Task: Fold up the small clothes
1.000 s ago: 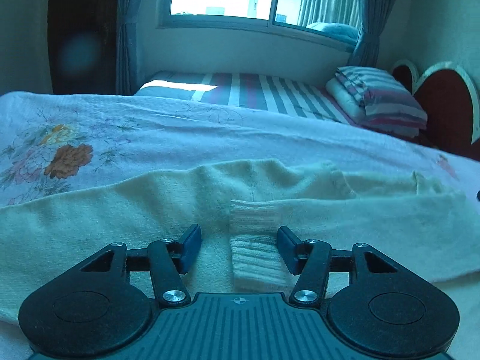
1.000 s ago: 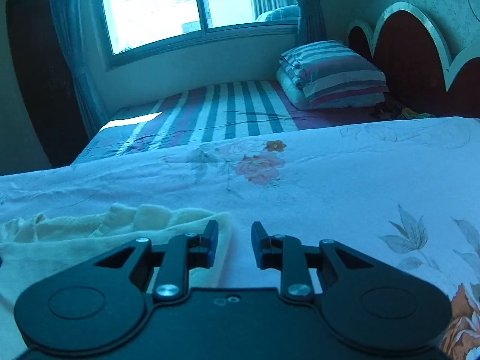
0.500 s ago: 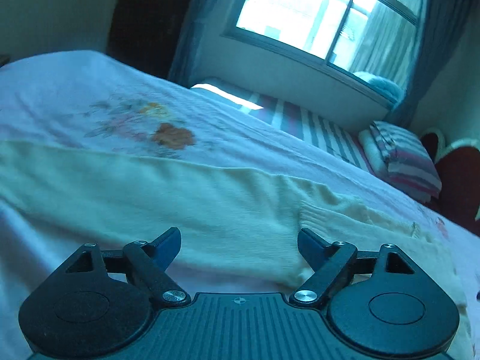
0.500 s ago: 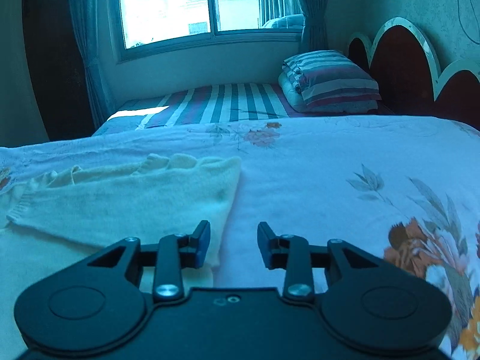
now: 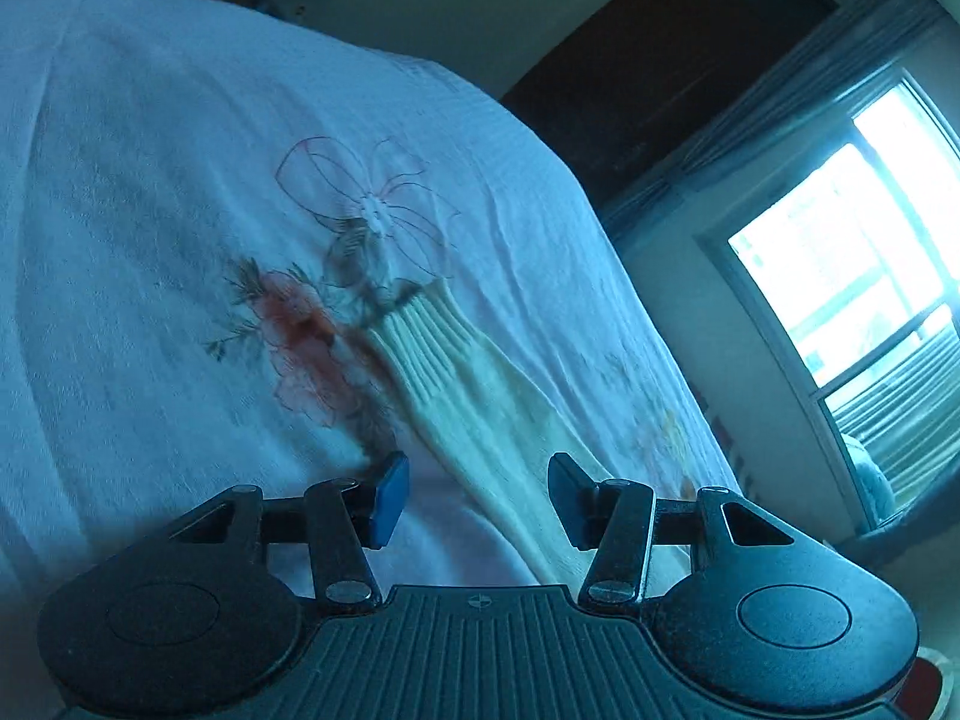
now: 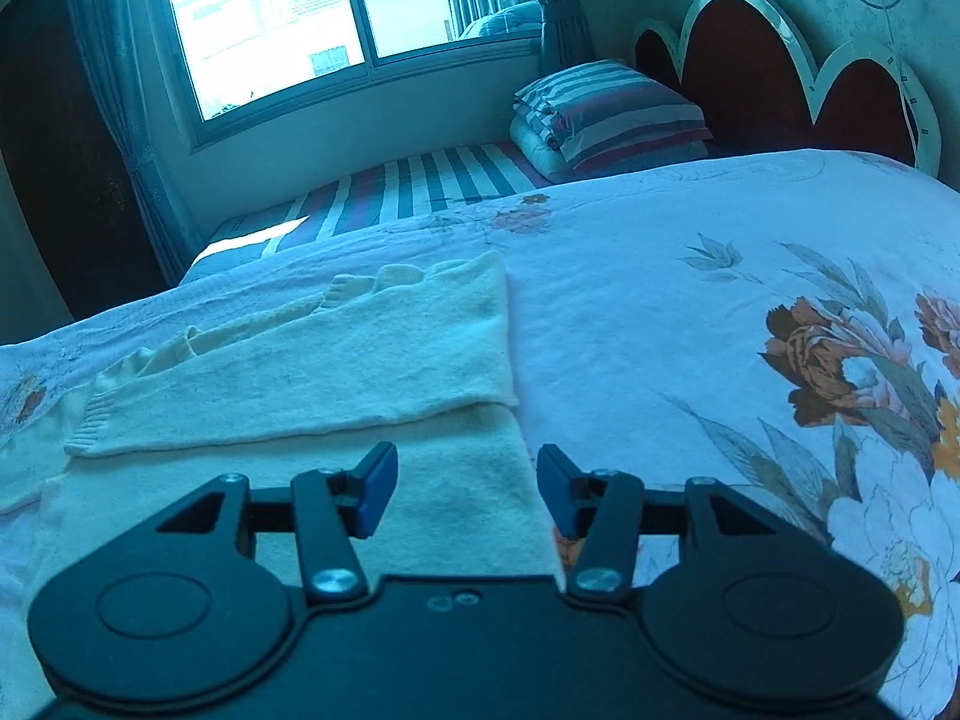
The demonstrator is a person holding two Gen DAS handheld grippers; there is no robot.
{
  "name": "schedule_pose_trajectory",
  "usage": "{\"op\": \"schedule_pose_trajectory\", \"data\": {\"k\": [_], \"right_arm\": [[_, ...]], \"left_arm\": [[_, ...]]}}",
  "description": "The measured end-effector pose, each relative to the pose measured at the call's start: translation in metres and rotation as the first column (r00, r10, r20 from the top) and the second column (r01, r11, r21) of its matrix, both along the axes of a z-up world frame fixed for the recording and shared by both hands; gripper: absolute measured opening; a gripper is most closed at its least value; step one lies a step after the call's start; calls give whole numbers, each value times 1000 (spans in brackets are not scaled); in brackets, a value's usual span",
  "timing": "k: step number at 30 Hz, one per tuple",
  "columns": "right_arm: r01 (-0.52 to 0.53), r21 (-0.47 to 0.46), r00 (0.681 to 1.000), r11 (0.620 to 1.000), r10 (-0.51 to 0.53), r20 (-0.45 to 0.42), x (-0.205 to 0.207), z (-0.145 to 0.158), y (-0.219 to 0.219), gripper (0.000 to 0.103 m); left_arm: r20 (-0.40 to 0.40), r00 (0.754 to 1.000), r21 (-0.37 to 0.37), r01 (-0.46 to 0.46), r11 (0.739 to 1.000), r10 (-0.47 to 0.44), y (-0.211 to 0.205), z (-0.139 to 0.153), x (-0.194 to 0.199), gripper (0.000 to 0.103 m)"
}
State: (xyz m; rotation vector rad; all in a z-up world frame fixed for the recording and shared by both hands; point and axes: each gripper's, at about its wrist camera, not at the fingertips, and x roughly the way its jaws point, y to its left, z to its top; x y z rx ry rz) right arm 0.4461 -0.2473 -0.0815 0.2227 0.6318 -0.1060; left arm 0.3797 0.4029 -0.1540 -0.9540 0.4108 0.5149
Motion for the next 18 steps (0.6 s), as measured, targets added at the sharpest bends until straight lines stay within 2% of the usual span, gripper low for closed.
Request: {"op": "schedule_pose_trajectory", "data": {"k": [7, 9, 11, 14, 16, 18], "right_arm": [[24, 11, 1000, 1000, -24, 19, -1, 9, 23, 51], [52, 42, 998, 998, -53, 18, 0, 10, 21, 51], [83, 72, 996, 994, -84, 16, 1, 9, 17, 51], [125, 109, 992, 986, -126, 7, 2, 6, 10, 50], [145, 124, 989, 982, -147, 5, 2, 5, 7, 50], [148, 122, 989, 981, -149, 6, 1, 4, 5, 50]], "left_arm": [[63, 998, -36, 17, 999, -15, 33, -16, 17, 51], [50, 999, -27, 19, 999, -18, 37, -20, 26, 35], [44, 999, -38, 15, 999, -14, 45, -28, 34, 8], [70, 997, -59, 31, 998, -26, 51, -35, 34, 3], [67, 997, -9, 49, 999, -48, 46, -26, 36, 3], [97, 992, 37, 75, 997, -78, 37, -12, 37, 3]]}}
